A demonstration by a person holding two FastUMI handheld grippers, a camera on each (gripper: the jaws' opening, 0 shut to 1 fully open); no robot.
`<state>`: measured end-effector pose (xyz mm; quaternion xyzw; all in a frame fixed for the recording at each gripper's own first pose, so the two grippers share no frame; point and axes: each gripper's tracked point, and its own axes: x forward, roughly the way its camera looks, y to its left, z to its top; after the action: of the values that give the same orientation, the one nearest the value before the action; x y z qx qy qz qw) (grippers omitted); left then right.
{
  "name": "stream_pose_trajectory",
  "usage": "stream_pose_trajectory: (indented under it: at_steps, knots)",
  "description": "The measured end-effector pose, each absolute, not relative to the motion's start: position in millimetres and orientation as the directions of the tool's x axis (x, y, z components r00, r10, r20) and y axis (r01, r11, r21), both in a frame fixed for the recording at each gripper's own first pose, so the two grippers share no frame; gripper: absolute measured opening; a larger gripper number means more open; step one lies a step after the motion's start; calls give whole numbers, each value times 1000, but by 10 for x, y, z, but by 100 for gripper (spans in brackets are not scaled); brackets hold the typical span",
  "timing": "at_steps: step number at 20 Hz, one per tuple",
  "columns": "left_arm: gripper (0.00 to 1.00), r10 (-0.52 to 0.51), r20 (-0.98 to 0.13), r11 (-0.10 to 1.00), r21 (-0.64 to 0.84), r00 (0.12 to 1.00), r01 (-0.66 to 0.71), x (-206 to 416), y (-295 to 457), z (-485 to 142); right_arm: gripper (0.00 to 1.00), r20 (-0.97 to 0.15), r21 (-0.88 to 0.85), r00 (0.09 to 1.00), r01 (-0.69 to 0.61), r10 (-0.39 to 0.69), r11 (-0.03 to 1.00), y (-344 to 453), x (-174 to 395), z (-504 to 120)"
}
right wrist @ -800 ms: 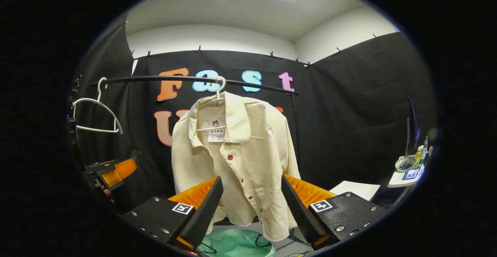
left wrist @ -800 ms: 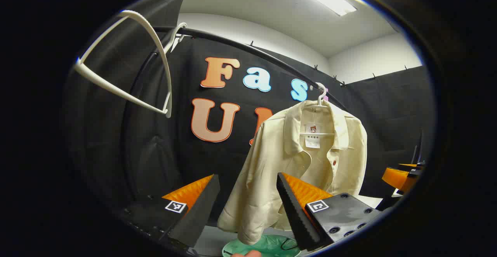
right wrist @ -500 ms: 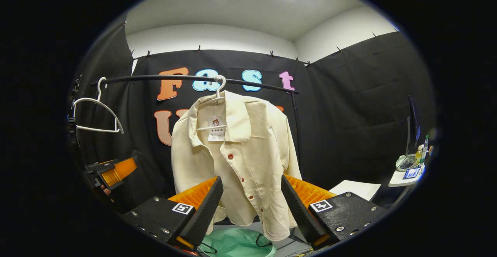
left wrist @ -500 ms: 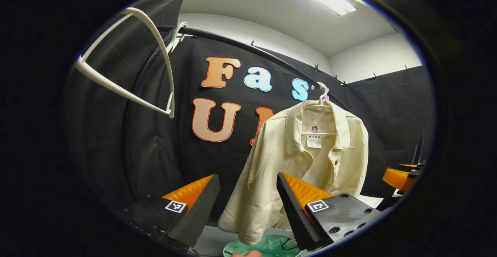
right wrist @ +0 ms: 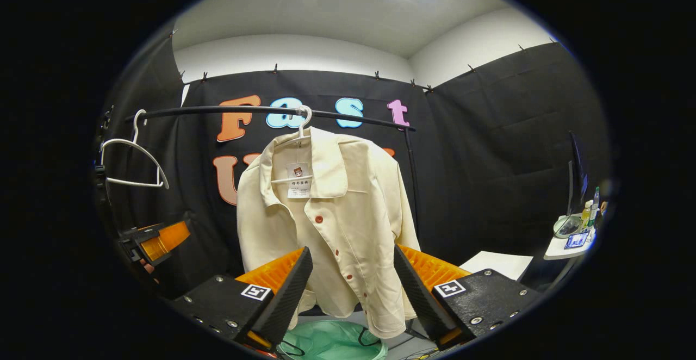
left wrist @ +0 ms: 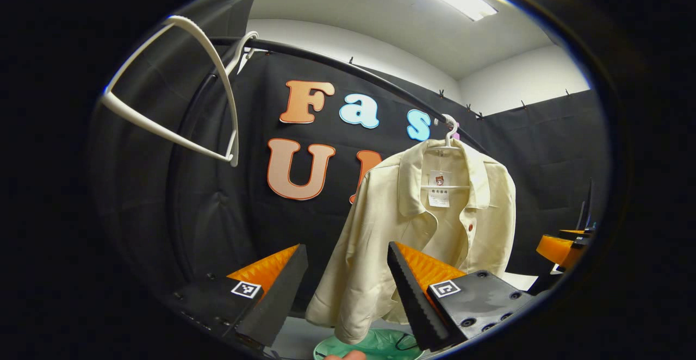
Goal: Grasp the clothes on the hanger with both hands and then place them into the laundry hamper below.
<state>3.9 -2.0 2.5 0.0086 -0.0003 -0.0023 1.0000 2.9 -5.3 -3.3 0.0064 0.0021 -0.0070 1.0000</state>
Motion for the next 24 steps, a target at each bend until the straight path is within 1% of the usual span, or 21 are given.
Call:
stream_pose_trajectory:
  at_steps: [8,10,13,14,15,16,17,20,22,24]
  knots:
    - [96,-11,4,1000,19,1000,11,45,-38,41,93,-1,13,1000,21,-21,1000,-110,15,-39]
    - [96,-11,1,1000,24,1000,11,72,-44,10,93,11,-14,1000,16,-15,1000,-138,86,-27]
    - [97,-11,-15,1000,27,1000,11,79,-40,-52,93,43,-73,998,37,-34,997,-280,313,91]
    - [100,-8,-19,1000,29,1000,8,72,-25,-63,93,50,-71,998,27,-24,997,-259,372,132]
    - [96,-2,-20,999,33,1000,3,72,-1,-68,93,56,-69,998,13,-10,998,-218,443,141]
    - [100,3,-21,999,36,1000,-3,54,20,-71,93,54,-77,999,1,3,997,-148,537,120]
    - [97,7,-22,999,38,1000,-6,41,41,-67,93,45,-90,999,-12,16,996,-58,647,59]
    - [97,10,-28,999,43,1000,-9,-43,73,-71,93,3,-112,998,-64,65,992,288,1029,-178]
    - [97,14,-27,999,52,1000,-12,-71,112,-68,94,-19,-127,999,-52,50,991,400,1313,-340]
    - [96,13,-21,999,47,1000,-12,-106,131,-36,94,-39,-158,999,-3,-4,988,404,1636,-528]
